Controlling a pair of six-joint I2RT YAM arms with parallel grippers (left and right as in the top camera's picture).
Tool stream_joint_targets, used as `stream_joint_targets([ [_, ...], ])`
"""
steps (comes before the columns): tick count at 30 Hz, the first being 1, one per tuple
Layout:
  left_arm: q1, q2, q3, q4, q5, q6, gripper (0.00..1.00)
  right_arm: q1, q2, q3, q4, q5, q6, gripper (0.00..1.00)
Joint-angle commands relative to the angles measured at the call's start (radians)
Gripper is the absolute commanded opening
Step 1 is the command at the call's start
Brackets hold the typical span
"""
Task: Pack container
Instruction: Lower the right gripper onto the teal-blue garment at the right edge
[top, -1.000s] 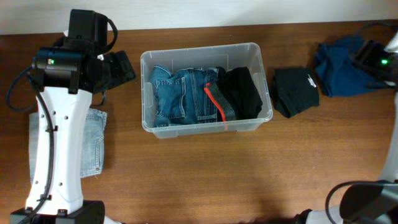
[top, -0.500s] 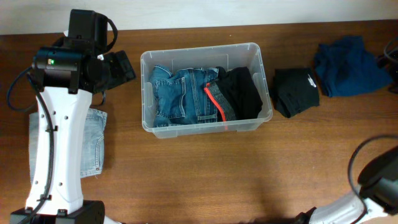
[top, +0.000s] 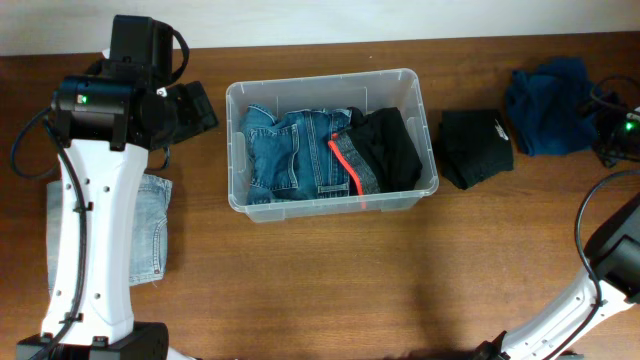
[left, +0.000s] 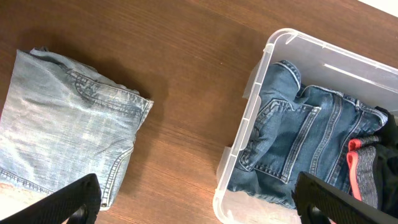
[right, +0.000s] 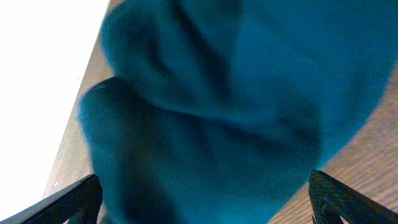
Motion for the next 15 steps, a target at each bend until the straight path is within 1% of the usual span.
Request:
stream_joint_targets([
  [1, 0.004, 0.004, -0.002, 0.0, -0.001, 0.01, 0.99, -0.01, 0.02, -0.032, 0.026, 0.063, 0.08, 0.99],
  [6, 0.004, 0.004, -0.002, 0.0, -0.001, 0.01, 0.99, -0.026, 0.02, -0.092, 0.087, 0.063, 0.178, 0.98],
  [11, 0.004, 0.004, -0.002, 0.0, -0.001, 0.01, 0.99, -0.033, 0.02, -0.182, 0.186, 0.059, 0.195, 0.98],
  [15, 0.004, 0.004, -0.002, 0.0, 0.0, 0.01, 0.99, -0.034, 0.021, -0.245, 0.259, 0.055, 0.247, 0.98],
])
